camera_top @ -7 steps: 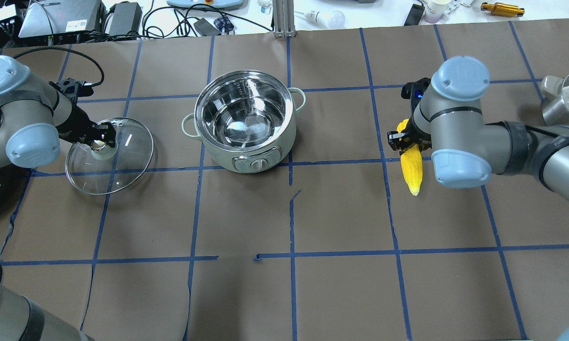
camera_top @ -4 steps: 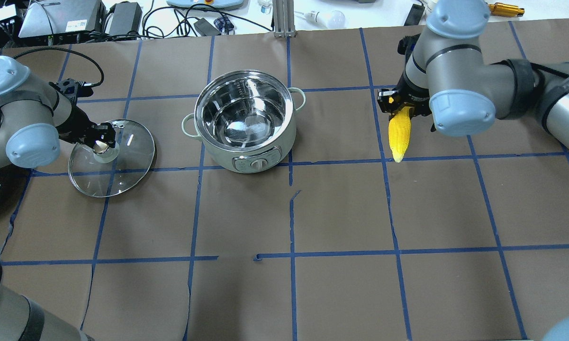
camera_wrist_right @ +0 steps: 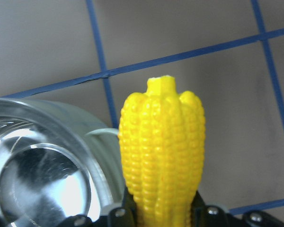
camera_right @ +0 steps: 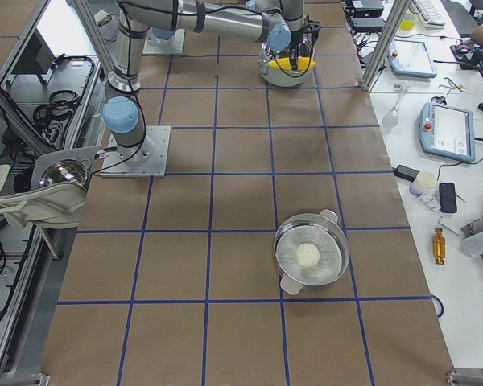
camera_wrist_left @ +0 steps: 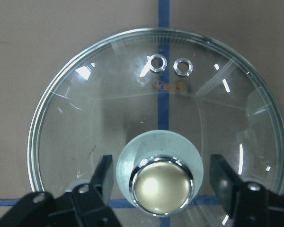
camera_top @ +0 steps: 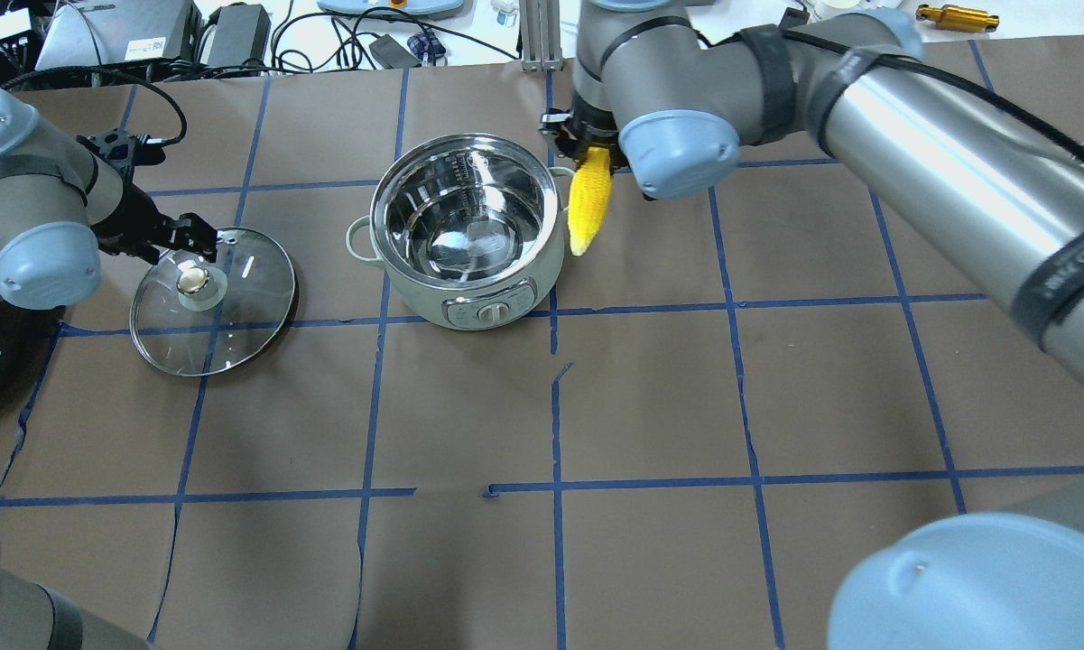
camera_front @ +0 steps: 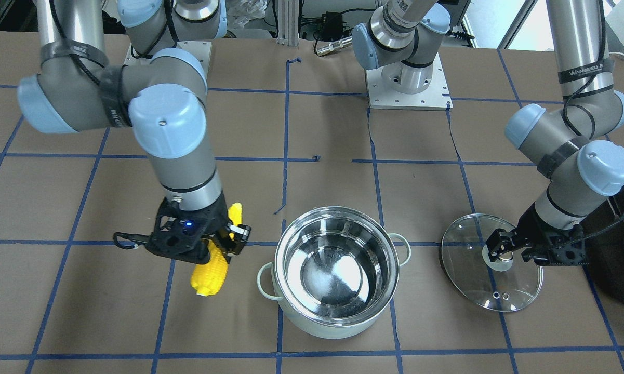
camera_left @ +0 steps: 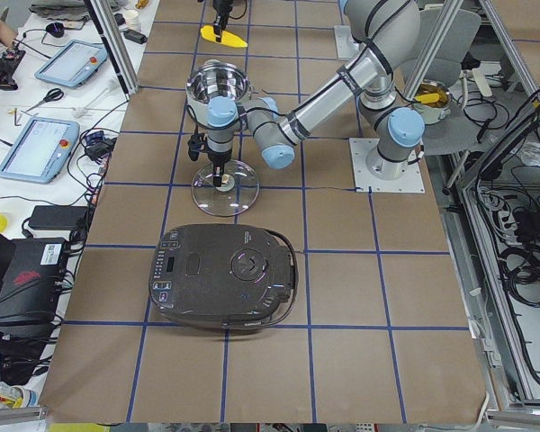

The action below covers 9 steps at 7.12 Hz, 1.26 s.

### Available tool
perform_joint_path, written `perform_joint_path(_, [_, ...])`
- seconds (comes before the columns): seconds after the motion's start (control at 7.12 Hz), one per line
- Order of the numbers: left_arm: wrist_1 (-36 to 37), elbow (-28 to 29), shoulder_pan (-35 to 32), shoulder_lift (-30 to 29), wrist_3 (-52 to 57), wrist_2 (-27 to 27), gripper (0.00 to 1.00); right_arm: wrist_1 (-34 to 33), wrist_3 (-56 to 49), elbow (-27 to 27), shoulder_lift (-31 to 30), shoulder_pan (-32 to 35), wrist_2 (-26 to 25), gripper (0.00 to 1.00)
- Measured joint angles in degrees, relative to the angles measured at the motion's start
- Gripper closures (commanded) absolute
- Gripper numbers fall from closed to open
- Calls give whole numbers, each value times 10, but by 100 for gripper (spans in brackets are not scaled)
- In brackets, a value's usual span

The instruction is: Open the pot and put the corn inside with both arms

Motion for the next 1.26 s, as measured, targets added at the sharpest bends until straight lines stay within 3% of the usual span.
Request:
perform_joint_path(0.28, [-119, 48, -4, 48, 0, 0, 8, 13, 64, -86, 57, 50, 22, 100])
perform_joint_path(0.56, [-275, 112, -5, 116, -1, 2, 8, 15, 88, -115, 93, 79, 39, 98])
perform_joint_path(0.84, [-342, 132, -10, 175, -10, 1, 8, 12, 89, -117, 110, 89, 46, 60])
perform_joint_path(1.12, [-350, 130, -60, 204, -53, 2, 8, 11, 87, -116, 116, 92, 46, 12])
perform_joint_path(1.26, [-349, 128, -89, 212, -78, 4, 8, 12, 85, -113, 117, 92, 46, 8])
